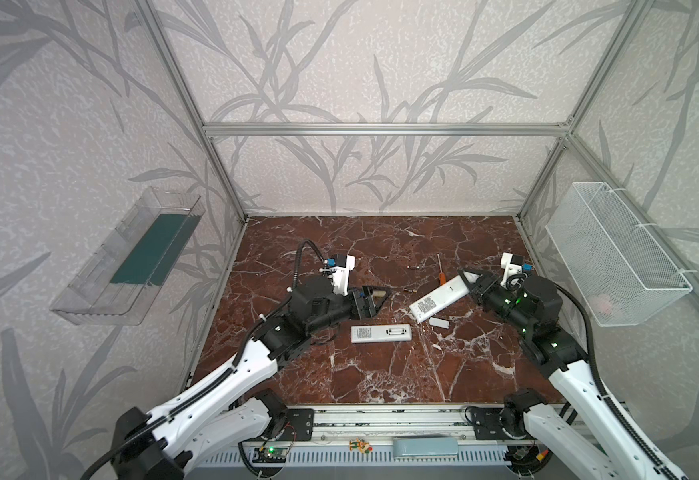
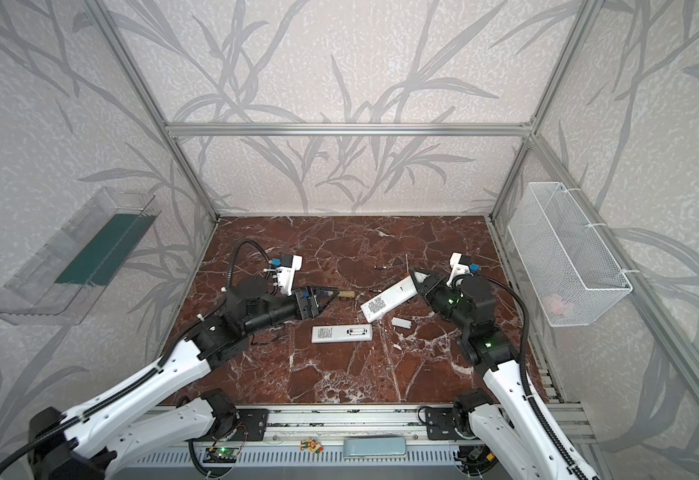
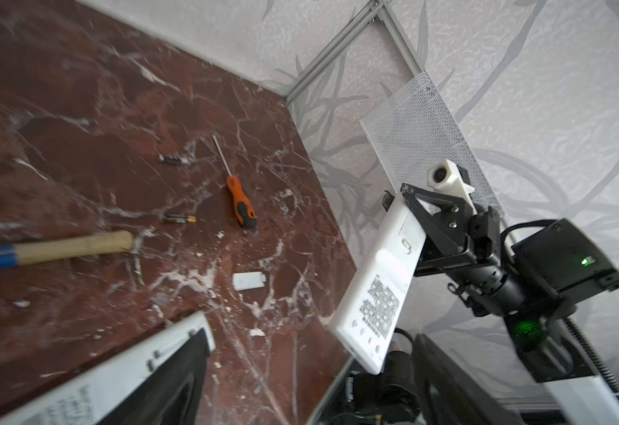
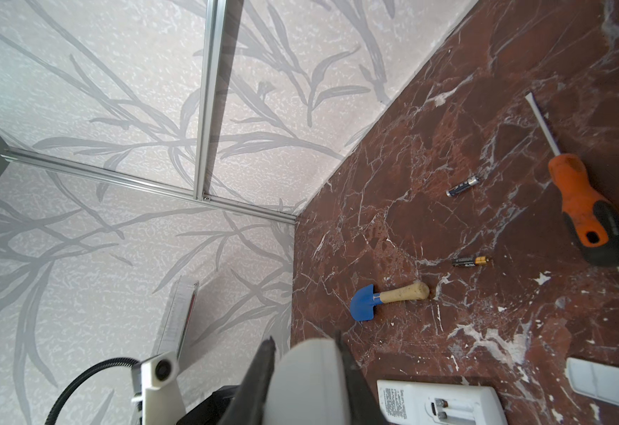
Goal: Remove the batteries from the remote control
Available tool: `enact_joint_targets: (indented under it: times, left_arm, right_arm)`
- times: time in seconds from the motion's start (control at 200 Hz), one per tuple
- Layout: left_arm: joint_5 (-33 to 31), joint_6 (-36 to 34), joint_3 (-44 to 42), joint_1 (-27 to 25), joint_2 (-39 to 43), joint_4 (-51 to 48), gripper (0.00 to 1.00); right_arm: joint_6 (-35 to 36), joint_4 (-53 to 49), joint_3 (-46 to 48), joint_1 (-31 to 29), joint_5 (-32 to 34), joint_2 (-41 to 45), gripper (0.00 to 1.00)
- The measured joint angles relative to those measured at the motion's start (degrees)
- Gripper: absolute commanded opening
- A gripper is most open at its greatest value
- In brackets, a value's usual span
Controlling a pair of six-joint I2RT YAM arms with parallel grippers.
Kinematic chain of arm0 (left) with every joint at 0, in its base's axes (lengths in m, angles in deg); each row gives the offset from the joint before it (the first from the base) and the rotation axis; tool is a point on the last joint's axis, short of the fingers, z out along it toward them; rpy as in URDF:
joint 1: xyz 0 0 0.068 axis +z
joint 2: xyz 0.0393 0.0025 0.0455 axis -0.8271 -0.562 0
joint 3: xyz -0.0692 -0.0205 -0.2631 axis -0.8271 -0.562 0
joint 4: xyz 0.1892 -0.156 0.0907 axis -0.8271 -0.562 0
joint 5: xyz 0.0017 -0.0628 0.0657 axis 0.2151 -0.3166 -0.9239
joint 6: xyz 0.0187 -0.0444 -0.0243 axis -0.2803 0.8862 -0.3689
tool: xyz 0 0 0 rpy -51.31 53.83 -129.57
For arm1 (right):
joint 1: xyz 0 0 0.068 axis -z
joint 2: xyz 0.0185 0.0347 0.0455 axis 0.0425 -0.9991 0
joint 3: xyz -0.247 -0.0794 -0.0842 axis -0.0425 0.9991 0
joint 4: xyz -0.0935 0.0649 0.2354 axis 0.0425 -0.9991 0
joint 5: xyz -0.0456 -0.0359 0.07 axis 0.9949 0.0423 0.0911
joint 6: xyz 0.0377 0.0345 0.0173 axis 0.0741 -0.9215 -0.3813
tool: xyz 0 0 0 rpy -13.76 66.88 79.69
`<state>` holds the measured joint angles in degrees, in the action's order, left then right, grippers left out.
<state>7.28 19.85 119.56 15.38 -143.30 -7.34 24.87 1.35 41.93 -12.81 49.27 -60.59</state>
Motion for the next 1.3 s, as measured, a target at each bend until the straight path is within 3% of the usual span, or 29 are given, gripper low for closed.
enact_joint_targets:
  times: [0.045, 0.22, 0.38, 0.695, 0.915, 1.3]
  left_arm:
    - [2.49, 6.29, -1.77, 0.22, -2.62, 6.12, 0.99]
    - [7.78, 27.28, -7.10, 0.31, -16.50, 34.12, 0.99]
    - [9.18, 38.34, -7.76, -0.63, -26.67, 51.06, 0.99]
    - [10.19, 42.77, -6.36, -3.52, -28.57, 60.46, 0.95]
    - [10.19, 43.87, -5.97, -6.01, -31.08, 62.10, 0.85]
    - [10.19, 46.62, -3.82, -8.46, -36.87, 66.07, 0.50]
  right_arm:
    - [0.50, 0.02, 0.00, 0.00, 0.00, 0.20, 0.01]
    - [1.29, 0.87, 0.07, 0.09, 0.00, 0.50, 0.00]
    - [1.38, 1.77, 0.28, 0.22, 0.17, 0.44, 0.00]
    - [0.33, 4.87, 1.25, 0.26, 0.72, 0.00, 0.00]
    - [0.02, 6.05, 2.95, 0.26, 3.28, 0.44, 0.00]
    - [0.04, 6.58, 4.28, 0.31, 5.95, 3.58, 0.00]
